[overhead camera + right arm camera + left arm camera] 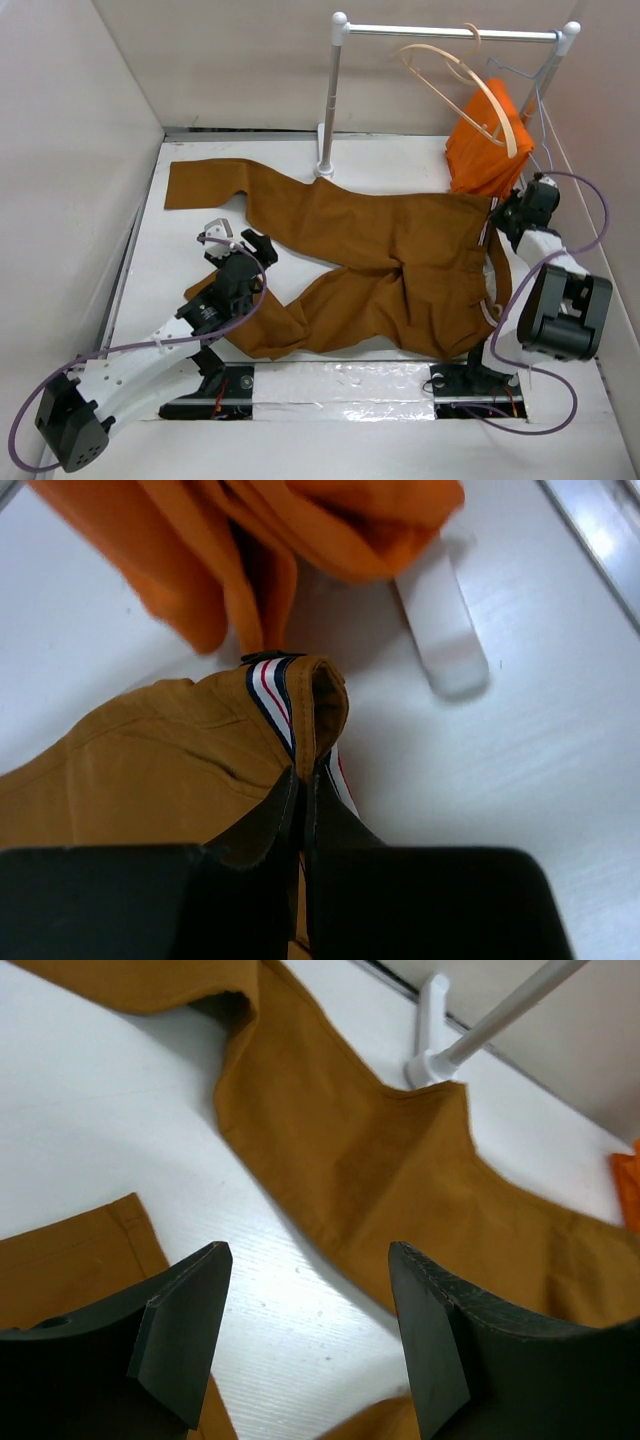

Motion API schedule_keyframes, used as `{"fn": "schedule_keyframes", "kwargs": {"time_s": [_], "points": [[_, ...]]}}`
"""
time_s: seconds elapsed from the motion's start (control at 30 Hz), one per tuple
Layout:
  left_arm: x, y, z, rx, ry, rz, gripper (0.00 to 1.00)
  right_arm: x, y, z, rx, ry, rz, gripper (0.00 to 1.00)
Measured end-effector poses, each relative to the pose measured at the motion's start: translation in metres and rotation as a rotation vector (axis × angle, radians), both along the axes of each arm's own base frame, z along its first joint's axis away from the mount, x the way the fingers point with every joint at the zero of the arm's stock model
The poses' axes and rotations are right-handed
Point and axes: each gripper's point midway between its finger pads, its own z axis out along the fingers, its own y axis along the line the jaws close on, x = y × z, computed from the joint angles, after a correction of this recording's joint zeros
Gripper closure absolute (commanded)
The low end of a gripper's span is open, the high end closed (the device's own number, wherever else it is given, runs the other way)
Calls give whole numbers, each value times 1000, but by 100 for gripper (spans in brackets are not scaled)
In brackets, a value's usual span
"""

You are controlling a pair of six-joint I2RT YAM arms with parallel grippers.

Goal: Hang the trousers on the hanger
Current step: Flatten out the trousers at the center of the board.

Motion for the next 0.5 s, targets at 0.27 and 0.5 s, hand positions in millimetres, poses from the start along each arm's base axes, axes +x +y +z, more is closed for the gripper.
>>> {"fn": "schedule_keyframes", "kwargs": {"time_s": [0.27, 0.5], "points": [[19, 33, -37, 43, 120, 128, 38, 45, -38, -15, -74, 91, -98, 100], [46, 67, -46, -32, 172, 225, 38, 52, -44, -13, -81, 110, -124, 22]]}}
